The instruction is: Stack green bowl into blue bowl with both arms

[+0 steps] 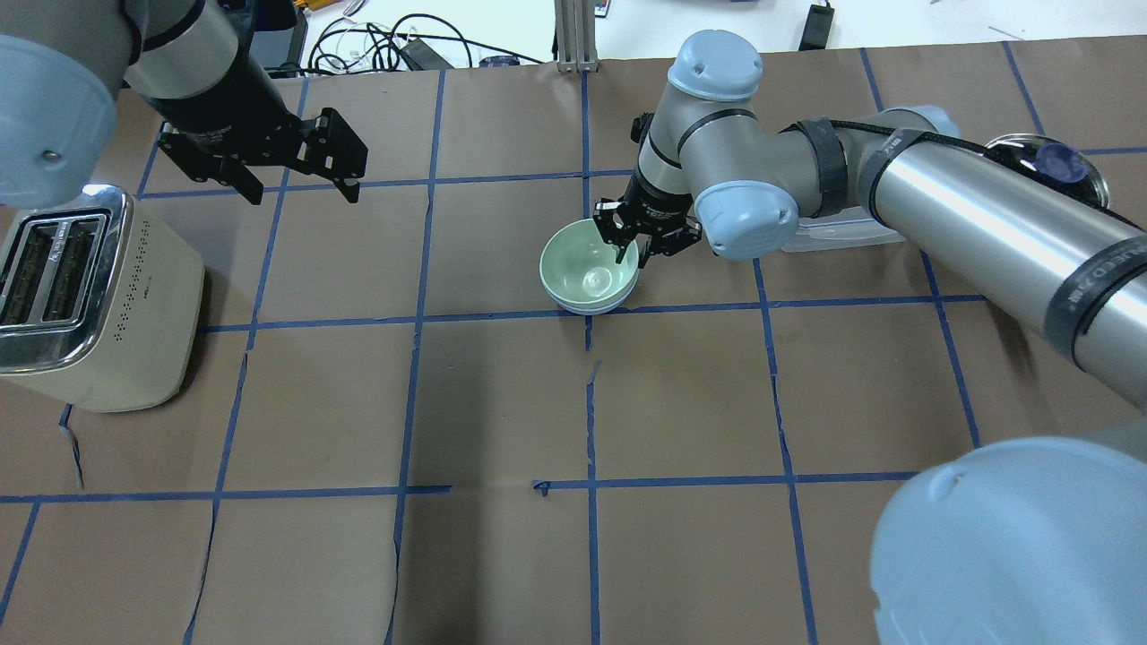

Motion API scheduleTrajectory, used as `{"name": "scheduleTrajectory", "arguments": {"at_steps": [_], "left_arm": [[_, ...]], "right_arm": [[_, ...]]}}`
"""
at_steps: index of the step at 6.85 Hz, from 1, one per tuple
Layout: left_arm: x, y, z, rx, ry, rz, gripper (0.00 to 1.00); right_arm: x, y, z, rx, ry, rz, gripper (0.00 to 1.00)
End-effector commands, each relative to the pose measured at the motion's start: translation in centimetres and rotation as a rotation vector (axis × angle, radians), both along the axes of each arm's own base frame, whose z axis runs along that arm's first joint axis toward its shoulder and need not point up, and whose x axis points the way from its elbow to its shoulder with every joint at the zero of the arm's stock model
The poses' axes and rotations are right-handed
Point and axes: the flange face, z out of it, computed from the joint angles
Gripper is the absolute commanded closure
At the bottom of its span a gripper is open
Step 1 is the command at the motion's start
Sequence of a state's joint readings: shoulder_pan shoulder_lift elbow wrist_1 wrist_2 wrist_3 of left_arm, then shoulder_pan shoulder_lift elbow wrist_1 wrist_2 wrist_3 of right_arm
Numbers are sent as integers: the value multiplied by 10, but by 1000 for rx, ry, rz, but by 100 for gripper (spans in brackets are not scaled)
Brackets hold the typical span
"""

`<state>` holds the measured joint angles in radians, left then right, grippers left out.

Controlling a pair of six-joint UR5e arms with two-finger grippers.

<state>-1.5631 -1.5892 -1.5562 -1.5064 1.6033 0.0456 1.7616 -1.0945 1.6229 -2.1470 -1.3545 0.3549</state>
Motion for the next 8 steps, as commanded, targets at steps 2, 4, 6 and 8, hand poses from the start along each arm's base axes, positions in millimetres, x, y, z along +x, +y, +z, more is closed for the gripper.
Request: {"name": "scheduleTrajectory", "arguments": {"at_steps": [2, 4, 6, 8], "left_arm": [[0, 0, 0, 1, 2, 2, 0], [0, 0, 0, 1, 2, 2, 0], [-1, 0, 1, -2, 2, 1, 0], [-1, -1, 1, -2, 2, 2, 0]], "right_arm": [[-22, -14, 40, -69, 50, -25, 0], [-84, -17, 99, -15, 110, -36, 0], [-145, 3, 150, -9, 172, -95, 0], [-149, 50, 198, 47, 237, -75, 0]]}}
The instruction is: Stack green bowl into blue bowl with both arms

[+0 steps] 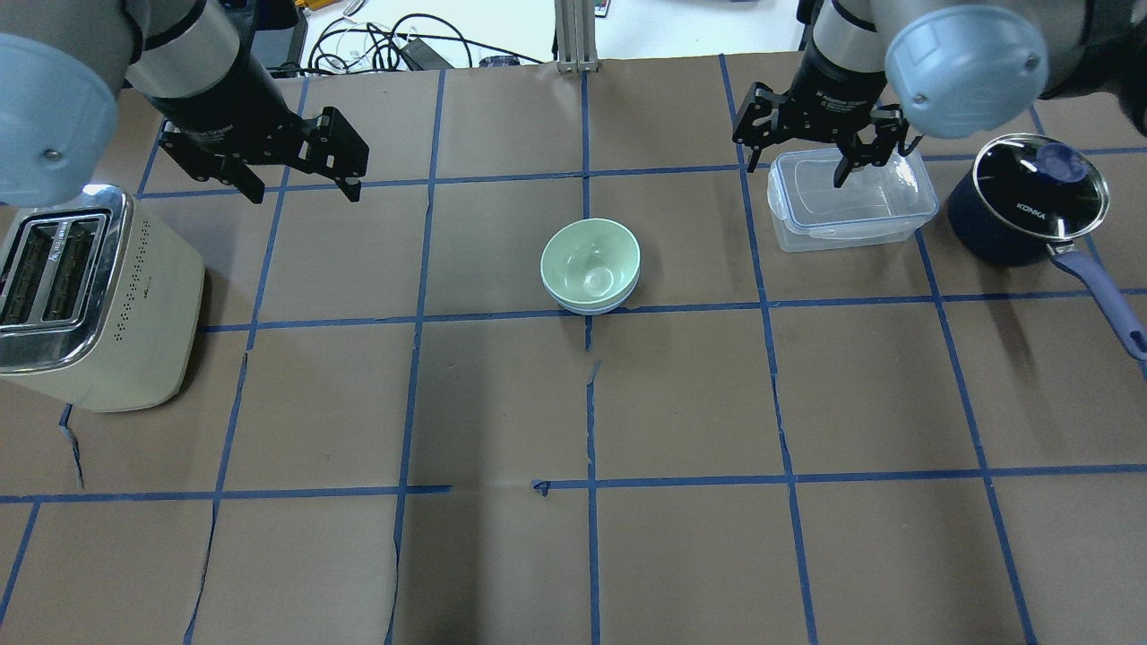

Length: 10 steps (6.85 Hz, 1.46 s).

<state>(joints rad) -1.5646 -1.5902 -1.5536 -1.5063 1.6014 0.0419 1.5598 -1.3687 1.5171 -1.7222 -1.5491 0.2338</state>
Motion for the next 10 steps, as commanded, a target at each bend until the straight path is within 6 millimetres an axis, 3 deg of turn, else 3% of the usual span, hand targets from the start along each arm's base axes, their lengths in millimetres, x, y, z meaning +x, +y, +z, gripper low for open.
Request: {"name": "scheduleTrajectory", "arguments": {"at_steps": [1, 2, 4, 6, 10], "left_arm": [[0, 0, 0, -1, 0, 0, 0], [0, 0, 0, -1, 2, 0, 0], [0, 0, 0, 1, 2, 2, 0], [0, 0, 0, 1, 2, 2, 0], [0, 0, 0, -1, 2, 2, 0]], "right_arm": [[-7, 49, 53, 43, 39, 26, 0], [-3, 63, 68, 22, 26, 47, 0], [-3, 72, 69, 68, 21, 105, 0], [-3, 84, 82, 51, 18, 138, 0], [-3, 85, 85, 44, 19, 164, 0]]}}
